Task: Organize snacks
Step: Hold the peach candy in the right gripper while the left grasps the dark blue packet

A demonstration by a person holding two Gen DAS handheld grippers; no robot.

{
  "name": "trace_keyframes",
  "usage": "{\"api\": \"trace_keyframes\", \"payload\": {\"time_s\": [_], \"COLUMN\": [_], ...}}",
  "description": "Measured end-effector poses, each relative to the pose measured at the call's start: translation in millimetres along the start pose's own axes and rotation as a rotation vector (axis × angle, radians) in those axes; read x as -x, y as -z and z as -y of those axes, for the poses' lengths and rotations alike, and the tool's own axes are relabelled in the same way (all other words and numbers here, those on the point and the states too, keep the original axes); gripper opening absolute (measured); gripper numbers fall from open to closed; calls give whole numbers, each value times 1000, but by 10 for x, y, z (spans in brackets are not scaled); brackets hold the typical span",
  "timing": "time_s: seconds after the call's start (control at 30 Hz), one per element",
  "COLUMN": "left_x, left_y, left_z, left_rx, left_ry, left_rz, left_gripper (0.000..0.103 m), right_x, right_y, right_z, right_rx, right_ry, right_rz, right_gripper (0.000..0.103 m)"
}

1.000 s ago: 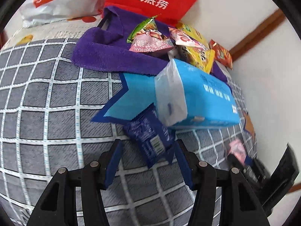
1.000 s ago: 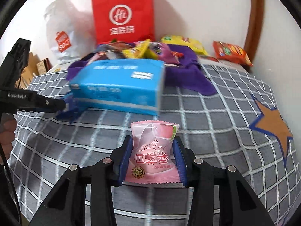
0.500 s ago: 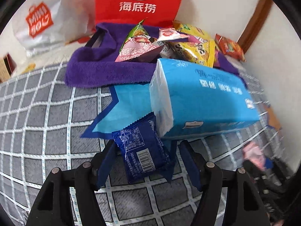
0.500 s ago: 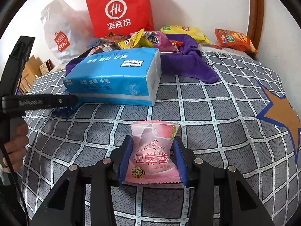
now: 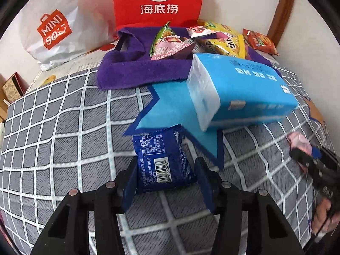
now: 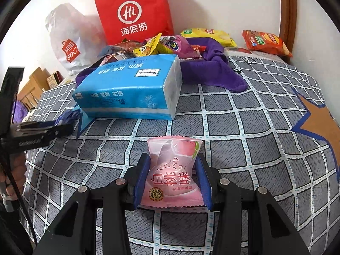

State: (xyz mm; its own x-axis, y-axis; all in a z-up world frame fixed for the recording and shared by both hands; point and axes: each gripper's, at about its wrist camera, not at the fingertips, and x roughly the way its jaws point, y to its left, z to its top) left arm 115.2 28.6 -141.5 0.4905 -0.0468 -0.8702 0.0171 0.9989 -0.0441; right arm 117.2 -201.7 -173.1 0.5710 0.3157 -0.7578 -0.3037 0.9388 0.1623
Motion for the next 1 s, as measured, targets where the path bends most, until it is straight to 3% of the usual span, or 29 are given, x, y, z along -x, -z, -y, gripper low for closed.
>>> {"api": "trace_keyframes", "payload": {"time_s": [0.13,0.27,0.33,0.4,0.43,0.6,1.0], "left_x": [-22,-92,-124,-109,-93,-55,-45], "left_y": [-31,-126,-140,-105,-82,-9,25], "left_z": [-85,-96,-32,24,31,56,30], "left_rx": [36,59,28,-4,-10,-25,-20], "left_ry": [12,3,-36,-74,-71,-84,-63], "left_rz": [-7,14,26,52,66,118,123], "left_gripper": [62,64,63,45,44,43,45], "right_x": [-3,0,1,-1,-1,-8,-12], "right_y": [6,7,4,4,4,3,0], "right_z": [-2,5,10,14,14,-1,-6], "right_rx": [-3,-6,-9,-11,-11,-2,0], "right_ry": [-4,-8,-13,-16,-17,-10,-9], "right_rz": [-1,0,0,0,0,-3,-5], "right_gripper": [45,45,45,45,45,46,46]}}
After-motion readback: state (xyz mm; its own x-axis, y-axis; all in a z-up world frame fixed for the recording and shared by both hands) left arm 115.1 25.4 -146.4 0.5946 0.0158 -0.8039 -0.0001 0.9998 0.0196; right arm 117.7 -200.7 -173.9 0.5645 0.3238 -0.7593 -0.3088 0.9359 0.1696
